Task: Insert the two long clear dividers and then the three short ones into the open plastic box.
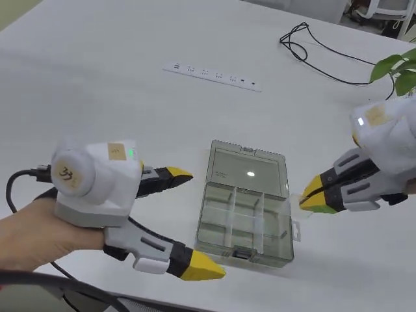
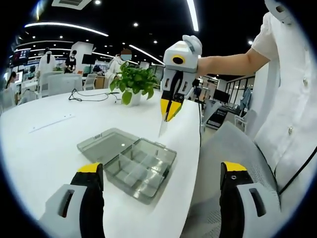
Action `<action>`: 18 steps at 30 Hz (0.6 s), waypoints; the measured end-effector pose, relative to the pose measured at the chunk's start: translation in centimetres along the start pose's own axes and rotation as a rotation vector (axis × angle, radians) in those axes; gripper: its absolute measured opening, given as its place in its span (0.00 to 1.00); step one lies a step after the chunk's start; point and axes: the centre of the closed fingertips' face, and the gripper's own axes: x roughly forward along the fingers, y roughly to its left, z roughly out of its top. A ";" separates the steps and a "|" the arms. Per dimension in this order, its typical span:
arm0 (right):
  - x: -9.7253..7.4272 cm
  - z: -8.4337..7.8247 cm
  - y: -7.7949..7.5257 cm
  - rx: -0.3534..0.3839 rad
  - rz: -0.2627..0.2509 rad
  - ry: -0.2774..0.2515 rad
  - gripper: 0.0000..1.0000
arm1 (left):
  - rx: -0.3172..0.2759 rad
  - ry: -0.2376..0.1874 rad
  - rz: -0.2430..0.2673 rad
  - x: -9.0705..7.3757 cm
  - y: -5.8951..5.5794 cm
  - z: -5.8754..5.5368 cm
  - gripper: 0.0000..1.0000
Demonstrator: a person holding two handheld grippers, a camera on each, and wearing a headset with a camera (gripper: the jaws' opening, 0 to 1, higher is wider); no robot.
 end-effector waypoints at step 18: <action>3.7 -2.4 -1.2 0.021 0.025 0.056 0.03 | -0.027 -0.011 0.008 0.0 0.7 -0.5 1.00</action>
